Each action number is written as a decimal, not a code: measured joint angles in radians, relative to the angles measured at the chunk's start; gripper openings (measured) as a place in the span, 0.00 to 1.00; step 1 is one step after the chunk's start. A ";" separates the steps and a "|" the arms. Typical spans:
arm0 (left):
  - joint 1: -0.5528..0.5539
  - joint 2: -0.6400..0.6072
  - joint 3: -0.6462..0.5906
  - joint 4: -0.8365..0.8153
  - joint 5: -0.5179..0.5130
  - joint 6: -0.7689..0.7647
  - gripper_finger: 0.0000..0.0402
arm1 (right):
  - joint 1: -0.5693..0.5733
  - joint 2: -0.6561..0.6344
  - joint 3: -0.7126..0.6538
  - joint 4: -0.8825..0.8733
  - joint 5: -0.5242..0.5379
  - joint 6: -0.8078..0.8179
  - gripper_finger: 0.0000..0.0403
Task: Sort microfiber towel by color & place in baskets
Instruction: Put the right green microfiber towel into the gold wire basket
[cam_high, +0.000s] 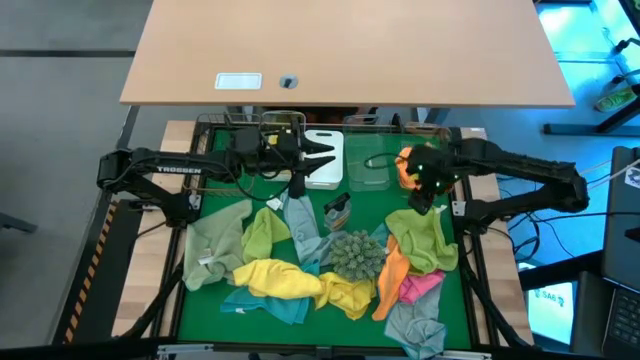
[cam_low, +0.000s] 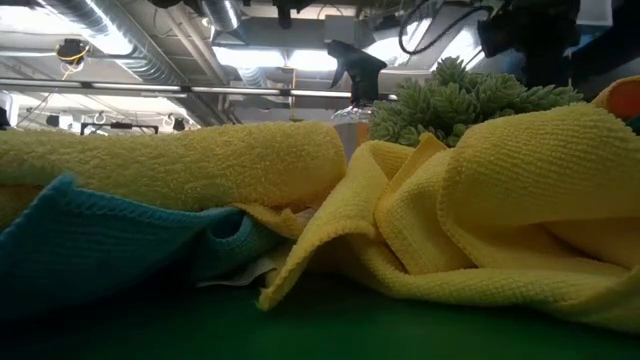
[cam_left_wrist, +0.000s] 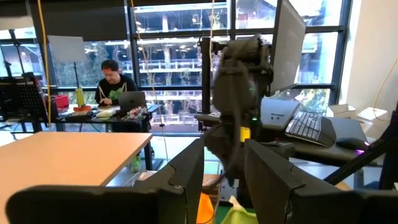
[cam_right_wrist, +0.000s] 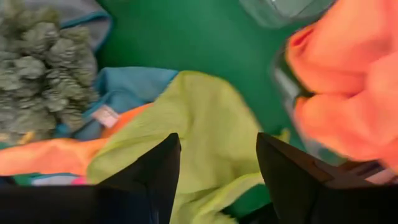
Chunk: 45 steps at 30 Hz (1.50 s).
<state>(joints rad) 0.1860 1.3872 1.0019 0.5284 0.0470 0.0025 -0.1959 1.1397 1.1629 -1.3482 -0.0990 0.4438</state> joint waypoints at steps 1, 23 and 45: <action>0.000 0.000 0.000 -0.002 0.000 0.000 0.27 | 0.030 0.000 0.000 0.001 0.000 0.038 0.52; 0.000 -0.001 0.000 -0.045 0.000 0.000 0.27 | 0.532 0.083 -0.002 0.188 0.151 0.612 0.52; -0.023 -0.001 0.000 -0.047 0.000 0.008 0.27 | 0.595 0.373 -0.002 0.127 0.223 0.809 0.52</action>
<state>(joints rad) 0.1627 1.3865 1.0019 0.4816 0.0471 0.0105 0.3992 1.5131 1.1614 -1.2207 0.1242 1.2526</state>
